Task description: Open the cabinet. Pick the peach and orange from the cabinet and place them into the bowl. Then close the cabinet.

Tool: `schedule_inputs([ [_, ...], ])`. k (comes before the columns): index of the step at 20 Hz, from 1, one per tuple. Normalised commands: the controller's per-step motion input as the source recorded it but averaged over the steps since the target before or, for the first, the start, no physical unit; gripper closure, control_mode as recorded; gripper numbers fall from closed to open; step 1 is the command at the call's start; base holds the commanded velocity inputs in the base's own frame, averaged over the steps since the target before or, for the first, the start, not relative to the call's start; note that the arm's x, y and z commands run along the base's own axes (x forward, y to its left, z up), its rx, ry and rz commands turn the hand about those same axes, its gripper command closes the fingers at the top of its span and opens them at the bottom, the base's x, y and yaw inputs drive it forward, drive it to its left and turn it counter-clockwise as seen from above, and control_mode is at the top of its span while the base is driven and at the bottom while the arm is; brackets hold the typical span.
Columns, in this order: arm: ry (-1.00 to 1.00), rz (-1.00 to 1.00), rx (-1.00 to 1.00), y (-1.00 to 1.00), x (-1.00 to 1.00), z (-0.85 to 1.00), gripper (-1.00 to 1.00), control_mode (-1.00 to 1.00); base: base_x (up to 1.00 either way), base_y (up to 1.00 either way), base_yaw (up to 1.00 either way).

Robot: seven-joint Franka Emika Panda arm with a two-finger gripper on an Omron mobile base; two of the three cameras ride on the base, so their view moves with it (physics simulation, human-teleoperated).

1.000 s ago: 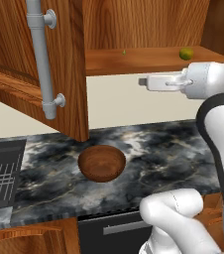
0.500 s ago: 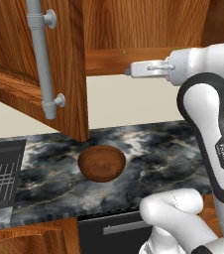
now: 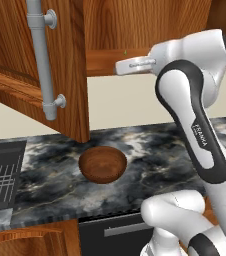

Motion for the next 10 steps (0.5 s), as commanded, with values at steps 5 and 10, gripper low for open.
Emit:
schedule_inputs([
  [5, 0.00, -0.03, -0.14, 0.13, 0.16, 0.05, -1.00, -1.00, 0.00, 0.00, 0.00],
  [10, 0.00, -0.02, -0.12, 0.09, 0.20, 0.01, -1.00, -1.00, 0.00, 0.00, 0.00],
])
